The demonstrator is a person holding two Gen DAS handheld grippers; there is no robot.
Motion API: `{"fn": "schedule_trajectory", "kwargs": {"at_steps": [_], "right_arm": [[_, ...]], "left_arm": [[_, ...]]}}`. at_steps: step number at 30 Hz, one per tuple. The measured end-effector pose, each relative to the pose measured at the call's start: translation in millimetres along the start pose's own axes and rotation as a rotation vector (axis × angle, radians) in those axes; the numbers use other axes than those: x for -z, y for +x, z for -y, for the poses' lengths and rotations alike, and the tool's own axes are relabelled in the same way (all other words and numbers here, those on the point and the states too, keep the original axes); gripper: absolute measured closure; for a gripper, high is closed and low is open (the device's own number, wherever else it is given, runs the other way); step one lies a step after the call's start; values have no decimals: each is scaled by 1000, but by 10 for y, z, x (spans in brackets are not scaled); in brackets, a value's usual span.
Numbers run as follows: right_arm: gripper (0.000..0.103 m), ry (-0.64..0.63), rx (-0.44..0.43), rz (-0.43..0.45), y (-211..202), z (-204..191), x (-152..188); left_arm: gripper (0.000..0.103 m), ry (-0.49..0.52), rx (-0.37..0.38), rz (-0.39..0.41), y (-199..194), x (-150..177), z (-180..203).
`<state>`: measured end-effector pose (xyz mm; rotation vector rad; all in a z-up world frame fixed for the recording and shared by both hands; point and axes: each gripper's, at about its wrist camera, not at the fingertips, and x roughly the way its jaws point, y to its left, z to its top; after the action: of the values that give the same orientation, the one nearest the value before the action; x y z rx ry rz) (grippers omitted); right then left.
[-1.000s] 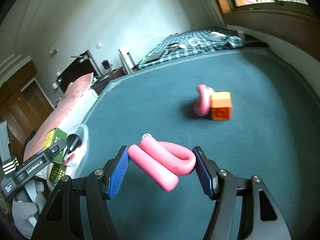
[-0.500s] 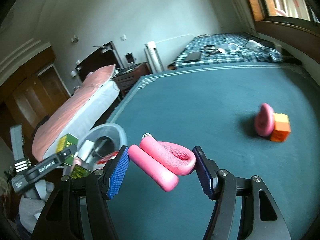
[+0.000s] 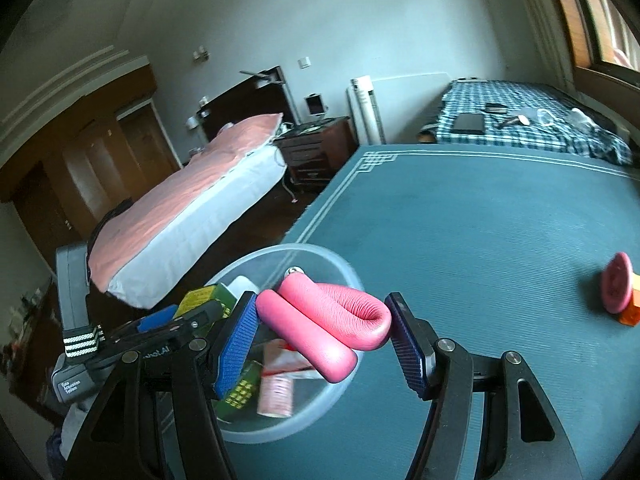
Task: Organize objects
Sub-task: 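Carry the yellow box over the bowl while the right carries the pink roller there, then release the yellow box into the bowl while the right drops the pink roller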
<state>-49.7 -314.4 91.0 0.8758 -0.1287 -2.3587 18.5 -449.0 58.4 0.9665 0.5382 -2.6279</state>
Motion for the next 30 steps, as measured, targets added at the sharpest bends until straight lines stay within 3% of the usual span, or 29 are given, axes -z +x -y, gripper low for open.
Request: {"fn": "schedule_trajectory", "kwargs": {"at_steps": [12,18,24,30], "right_arm": [[37,-52,-36,-34,297,-342,-8],[37,-58,-42,-50,459,-421,-31],[36,-71,-46,-49,564,-497,-48],[25,-29,-57,-39,535,-381,-73]], "left_arm": [[12,-55,6,66,-264,-60,-182],[10,-74,-27,113,-382,-121,-287],[10,-98,-38,106,-346,-125,-363],[10,-99,-32,94,-318,-109,-343]]}}
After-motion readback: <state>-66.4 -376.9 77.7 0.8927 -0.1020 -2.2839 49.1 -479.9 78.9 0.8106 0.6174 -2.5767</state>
